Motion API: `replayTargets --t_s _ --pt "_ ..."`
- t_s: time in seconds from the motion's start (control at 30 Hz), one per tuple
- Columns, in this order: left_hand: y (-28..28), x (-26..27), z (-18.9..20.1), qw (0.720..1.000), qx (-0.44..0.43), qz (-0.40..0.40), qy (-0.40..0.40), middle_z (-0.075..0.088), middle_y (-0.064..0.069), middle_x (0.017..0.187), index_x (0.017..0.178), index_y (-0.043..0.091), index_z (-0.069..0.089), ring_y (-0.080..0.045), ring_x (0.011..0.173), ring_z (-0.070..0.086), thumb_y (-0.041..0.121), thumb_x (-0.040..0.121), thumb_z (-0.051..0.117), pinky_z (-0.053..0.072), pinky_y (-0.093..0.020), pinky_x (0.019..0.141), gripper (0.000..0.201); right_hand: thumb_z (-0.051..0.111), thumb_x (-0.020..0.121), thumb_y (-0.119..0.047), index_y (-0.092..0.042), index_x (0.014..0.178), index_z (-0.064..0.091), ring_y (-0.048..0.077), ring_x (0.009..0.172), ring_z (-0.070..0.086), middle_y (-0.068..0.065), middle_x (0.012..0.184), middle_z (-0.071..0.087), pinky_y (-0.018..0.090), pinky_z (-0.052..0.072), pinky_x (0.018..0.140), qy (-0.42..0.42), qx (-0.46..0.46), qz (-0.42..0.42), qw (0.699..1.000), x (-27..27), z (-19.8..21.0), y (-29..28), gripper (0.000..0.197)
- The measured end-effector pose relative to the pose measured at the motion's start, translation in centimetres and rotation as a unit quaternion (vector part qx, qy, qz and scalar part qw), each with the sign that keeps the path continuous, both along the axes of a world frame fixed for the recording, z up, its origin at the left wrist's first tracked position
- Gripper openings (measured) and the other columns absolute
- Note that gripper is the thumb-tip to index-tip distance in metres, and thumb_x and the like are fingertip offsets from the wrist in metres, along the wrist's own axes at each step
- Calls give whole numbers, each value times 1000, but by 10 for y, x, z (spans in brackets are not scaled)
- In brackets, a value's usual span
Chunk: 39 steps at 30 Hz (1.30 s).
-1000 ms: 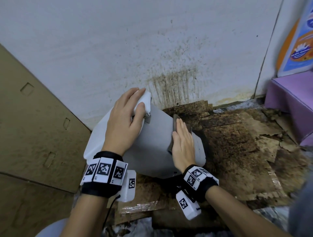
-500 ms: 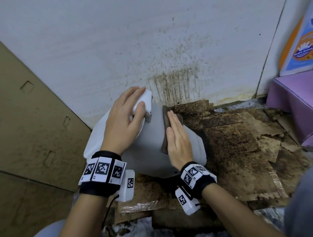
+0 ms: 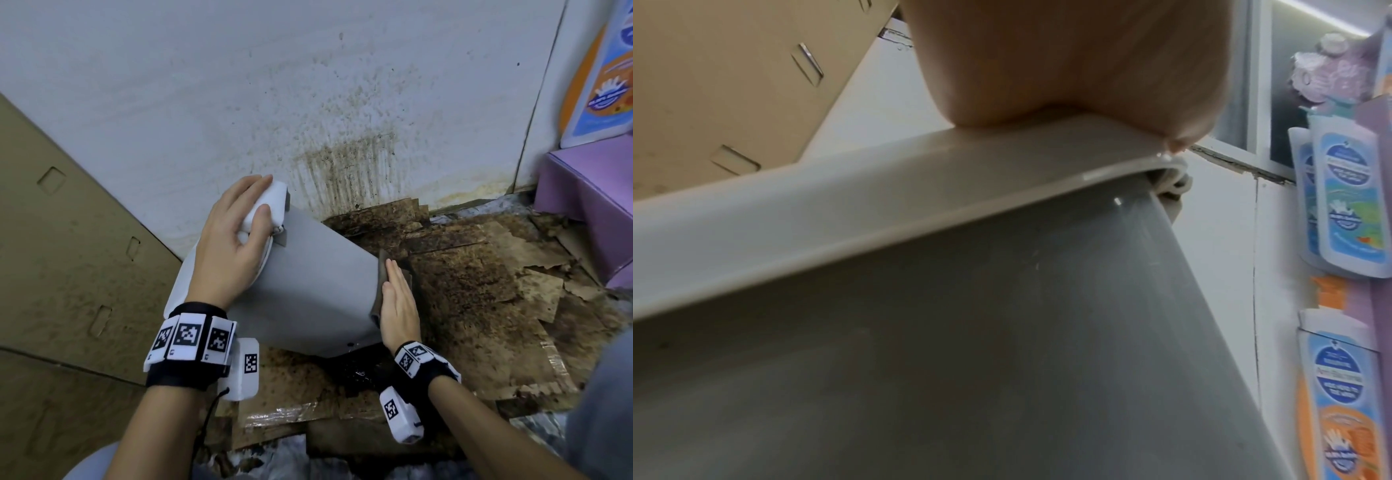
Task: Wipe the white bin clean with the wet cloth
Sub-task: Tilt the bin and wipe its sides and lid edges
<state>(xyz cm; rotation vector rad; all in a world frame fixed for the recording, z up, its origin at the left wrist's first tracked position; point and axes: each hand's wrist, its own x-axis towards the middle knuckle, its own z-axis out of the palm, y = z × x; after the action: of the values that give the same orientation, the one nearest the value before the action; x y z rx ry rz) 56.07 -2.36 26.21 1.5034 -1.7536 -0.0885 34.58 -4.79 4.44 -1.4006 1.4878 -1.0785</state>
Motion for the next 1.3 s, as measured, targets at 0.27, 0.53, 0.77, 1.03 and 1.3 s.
replayTargets --t_s 0.27,0.53,0.77,1.03,1.3 --pt "5 4 0 1000 8 24 5 48 16 153 146 30 56 0 142 40 33 106 43 31 -18 114 42 16 98 -40 -19 159 25 6 153 15 -8 166 19 23 5 124 41 -29 12 999 11 9 -2 65" --pt "2 3 -2 1000 3 18 -18 48 13 154 146 28 56 -5 143 41 35 107 40 36 -33 117 43 9 98 -47 -20 160 16 0 153 3 -9 168 10 23 2 124 27 -141 96 985 69 91 8 69" --pt "7 6 -2 1000 7 14 -5 48 13 155 147 28 55 -4 144 41 36 107 41 36 -34 118 43 20 107 -34 -20 160 18 1 153 5 -8 168 13 31 8 126 40 -204 123 970 76 104 13 55" --pt "10 6 1 999 11 17 32 50 17 153 144 30 59 -1 142 42 32 106 46 36 -31 118 40 20 106 -35 -21 158 27 4 153 17 -8 166 22 36 20 125 68 -207 79 973 40 49 9 55" --pt "8 4 3 998 20 17 56 51 19 151 142 32 60 0 141 44 28 105 48 37 -36 119 39 20 105 -39 -22 158 29 0 151 16 -10 165 24 39 16 124 47 -91 -12 995 -6 -26 20 56"
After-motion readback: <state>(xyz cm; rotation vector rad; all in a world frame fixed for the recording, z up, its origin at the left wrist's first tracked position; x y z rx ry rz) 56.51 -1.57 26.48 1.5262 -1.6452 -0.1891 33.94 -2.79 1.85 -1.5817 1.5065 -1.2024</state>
